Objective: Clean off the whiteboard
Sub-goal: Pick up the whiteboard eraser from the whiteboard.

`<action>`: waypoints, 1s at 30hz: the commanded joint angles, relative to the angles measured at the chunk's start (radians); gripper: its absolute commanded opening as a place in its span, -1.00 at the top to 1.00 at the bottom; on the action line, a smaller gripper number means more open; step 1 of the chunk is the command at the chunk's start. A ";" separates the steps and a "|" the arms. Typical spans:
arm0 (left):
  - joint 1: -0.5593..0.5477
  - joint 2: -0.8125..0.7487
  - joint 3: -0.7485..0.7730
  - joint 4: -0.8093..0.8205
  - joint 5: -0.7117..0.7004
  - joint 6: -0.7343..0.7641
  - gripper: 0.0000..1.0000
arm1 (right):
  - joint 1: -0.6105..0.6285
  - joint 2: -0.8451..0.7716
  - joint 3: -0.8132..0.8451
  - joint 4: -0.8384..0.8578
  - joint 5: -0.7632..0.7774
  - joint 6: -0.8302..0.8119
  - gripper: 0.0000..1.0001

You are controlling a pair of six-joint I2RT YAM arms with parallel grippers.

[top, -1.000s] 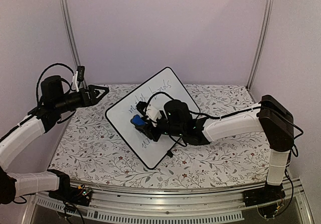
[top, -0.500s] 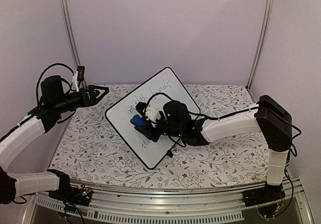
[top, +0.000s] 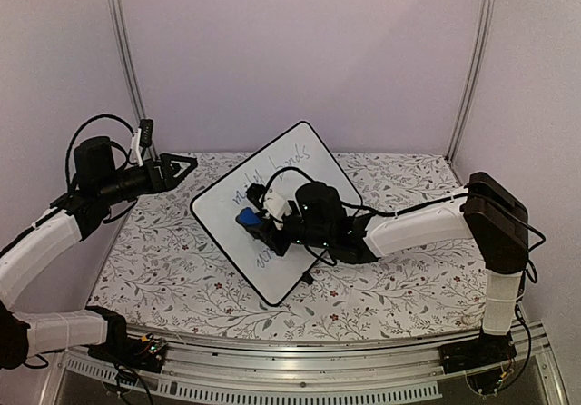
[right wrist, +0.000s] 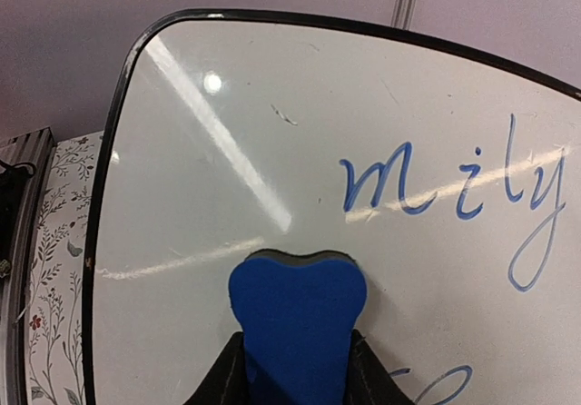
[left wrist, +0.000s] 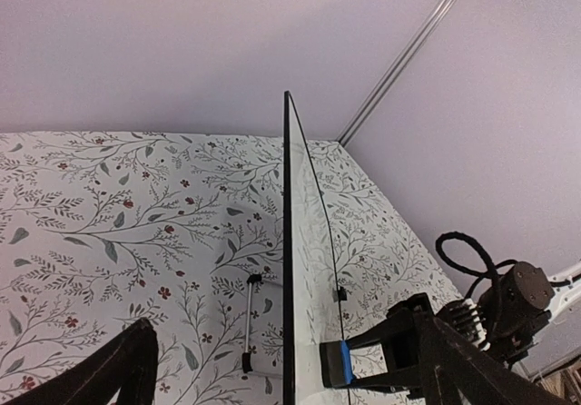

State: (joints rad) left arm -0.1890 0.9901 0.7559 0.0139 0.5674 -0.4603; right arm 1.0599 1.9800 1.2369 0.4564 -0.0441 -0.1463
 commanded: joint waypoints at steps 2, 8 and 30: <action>0.005 0.004 0.000 0.007 0.002 0.002 -0.99 | -0.001 0.011 0.017 0.014 0.013 0.015 0.48; 0.005 0.007 -0.001 0.008 0.002 0.001 -0.99 | -0.001 -0.023 0.003 0.012 0.023 0.016 0.80; 0.003 0.020 0.000 0.006 0.022 0.015 -0.99 | -0.001 -0.146 0.240 -0.444 0.143 0.023 0.79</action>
State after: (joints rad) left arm -0.1890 1.0019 0.7559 0.0143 0.5720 -0.4599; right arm 1.0595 1.8633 1.3876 0.1753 0.0589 -0.1272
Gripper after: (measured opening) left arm 0.996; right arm 0.269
